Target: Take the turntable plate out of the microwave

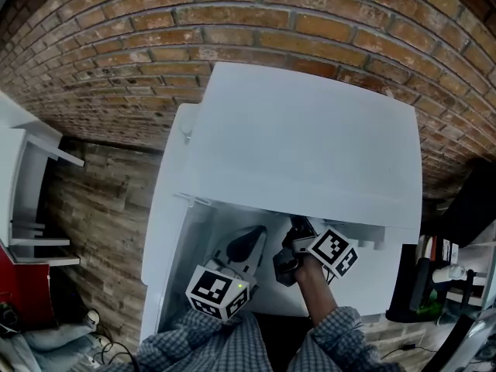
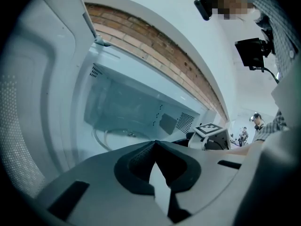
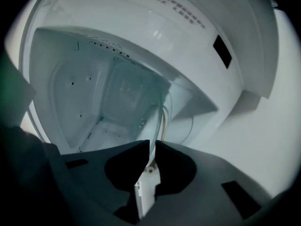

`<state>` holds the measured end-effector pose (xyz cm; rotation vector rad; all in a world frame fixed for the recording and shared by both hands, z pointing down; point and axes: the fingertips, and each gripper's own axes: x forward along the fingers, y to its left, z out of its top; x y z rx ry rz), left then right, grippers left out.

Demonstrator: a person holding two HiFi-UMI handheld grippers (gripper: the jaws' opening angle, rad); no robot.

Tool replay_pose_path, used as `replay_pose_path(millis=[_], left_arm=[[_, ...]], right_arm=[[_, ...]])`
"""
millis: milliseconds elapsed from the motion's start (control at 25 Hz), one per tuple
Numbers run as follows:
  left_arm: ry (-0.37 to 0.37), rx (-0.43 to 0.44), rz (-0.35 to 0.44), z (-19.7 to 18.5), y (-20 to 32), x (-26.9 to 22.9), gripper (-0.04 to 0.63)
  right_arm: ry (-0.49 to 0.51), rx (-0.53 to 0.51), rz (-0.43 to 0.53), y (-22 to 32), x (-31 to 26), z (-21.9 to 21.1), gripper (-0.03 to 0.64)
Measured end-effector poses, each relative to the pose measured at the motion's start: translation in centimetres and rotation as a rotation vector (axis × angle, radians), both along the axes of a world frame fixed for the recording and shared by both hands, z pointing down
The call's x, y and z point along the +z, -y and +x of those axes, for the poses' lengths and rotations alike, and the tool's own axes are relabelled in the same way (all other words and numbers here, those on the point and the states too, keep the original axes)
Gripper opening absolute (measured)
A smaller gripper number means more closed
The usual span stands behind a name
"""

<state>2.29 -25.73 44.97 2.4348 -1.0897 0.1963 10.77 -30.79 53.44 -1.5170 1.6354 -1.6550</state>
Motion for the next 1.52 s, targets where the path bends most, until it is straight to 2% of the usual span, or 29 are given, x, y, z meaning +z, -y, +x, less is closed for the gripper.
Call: replay_pose_path(millis=[120,200,320,520,680,840,920,1000,1080,1280,1520], left_arm=[[-0.062,-0.033,-0.092,-0.2,0.1,1.2,0.009],[-0.166,-0.079,-0.214,0.1,0.6,2.5,0.009],[-0.361,-0.146,-0.388,0.5,1.6,4.1,0.011],[-0.548,-0.205,-0.512,0.3,2.6,5.5,0.019],[-0.693,-0.238,-0.543,0.1,3.7,5.0,0.070],[-0.777,-0.300,-0.576,-0.3,5.0,5.3,0.116],[-0.829,-0.317,-0.564,-0.4,5.8,5.1,0.120],[-0.940,-0.313,-0.545,-0.1,6.9,4.3,0.121],[-1.011,-0.314,-0.536,0.1,7.7,3.8,0.121],[-1.074,-0.344,-0.565,-0.1,8.8,4.2,0.121],[-1.129,-0.343,-0.556,0.1,10.1,3.9,0.120]], right_arm=[[0.065,0.045,0.018,-0.1,0.0,0.0,0.043],[0.106,0.073,0.034,-0.1,-0.1,0.0,0.040],[0.132,0.085,0.059,-0.3,-0.4,-0.1,0.037],[0.150,0.070,0.109,-0.3,-1.3,-0.1,0.037],[0.166,0.066,0.149,0.1,-2.3,0.1,0.035],[0.188,0.059,0.170,0.2,-2.9,0.0,0.034],[0.191,0.052,0.172,0.2,-3.0,0.0,0.034],[0.196,0.048,0.179,0.2,-3.2,0.0,0.034],[0.200,0.045,0.186,0.2,-3.4,0.0,0.034],[0.236,0.039,0.198,0.5,-4.2,-0.4,0.032],[0.255,0.015,0.208,0.7,-4.7,-0.5,0.032]])
